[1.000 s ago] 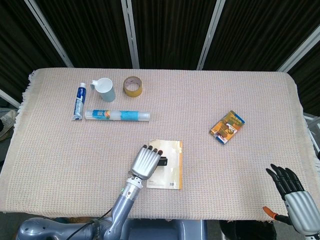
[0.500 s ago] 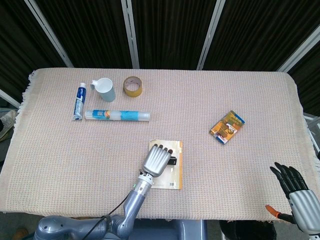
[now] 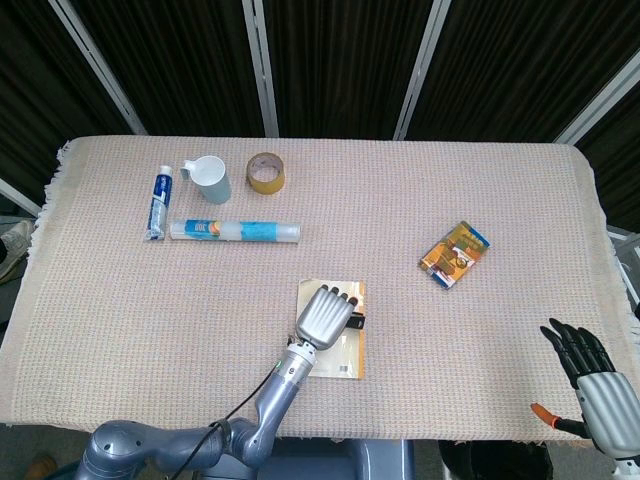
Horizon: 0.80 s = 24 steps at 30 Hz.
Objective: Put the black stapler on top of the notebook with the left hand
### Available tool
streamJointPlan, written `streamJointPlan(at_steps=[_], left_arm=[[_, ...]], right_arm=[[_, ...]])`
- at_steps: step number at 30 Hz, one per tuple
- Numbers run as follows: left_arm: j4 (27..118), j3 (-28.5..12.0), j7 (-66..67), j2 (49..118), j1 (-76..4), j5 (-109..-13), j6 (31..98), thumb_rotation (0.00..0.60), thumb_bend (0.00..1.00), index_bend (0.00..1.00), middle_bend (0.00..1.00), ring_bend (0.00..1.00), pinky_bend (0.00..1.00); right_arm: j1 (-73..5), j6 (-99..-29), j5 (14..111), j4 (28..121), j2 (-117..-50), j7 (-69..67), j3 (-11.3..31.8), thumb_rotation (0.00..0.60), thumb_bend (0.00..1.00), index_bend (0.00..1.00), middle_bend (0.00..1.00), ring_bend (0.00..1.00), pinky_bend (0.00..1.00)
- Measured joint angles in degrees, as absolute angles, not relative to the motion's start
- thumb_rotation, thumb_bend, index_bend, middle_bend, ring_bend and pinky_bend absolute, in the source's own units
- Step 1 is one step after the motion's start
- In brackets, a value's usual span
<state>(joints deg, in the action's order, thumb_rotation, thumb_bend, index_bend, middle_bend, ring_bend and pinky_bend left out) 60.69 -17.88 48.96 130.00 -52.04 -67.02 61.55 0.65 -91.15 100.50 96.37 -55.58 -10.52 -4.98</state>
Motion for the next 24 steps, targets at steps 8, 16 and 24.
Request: streamJointPlan(at_steps=[8, 16, 24], left_arm=[[60.4, -15.5, 48.9, 130.0, -52.5, -64.8, 62.9, 0.600, 0.32, 0.60, 0.54, 0.49, 0.58], [61.5, -15.2, 49.5, 129.9, -52.3, -64.5, 63.7, 0.600, 0.24, 0.37, 0.34, 0.43, 0.57], [65.0, -15.0, 49.8, 128.1, -51.1, -65.0, 64.5, 0.600, 0.23, 0.27, 0.28, 0.39, 0.56]], right_arm=[[1.0, -91.6, 100.8, 96.5, -55.8, -9.8, -5.1, 0.600, 0.07, 0.00, 0.00, 0.00, 0.00], [1.0, -91.4, 100.5, 96.5, -55.9, -9.7, -5.0, 0.600, 0.08, 0.00, 0.00, 0.00, 0.00], [1.0, -91.2, 100.5, 96.7, -56.1, -8.9, -5.0, 0.600, 0.08, 0.00, 0.00, 0.00, 0.00]])
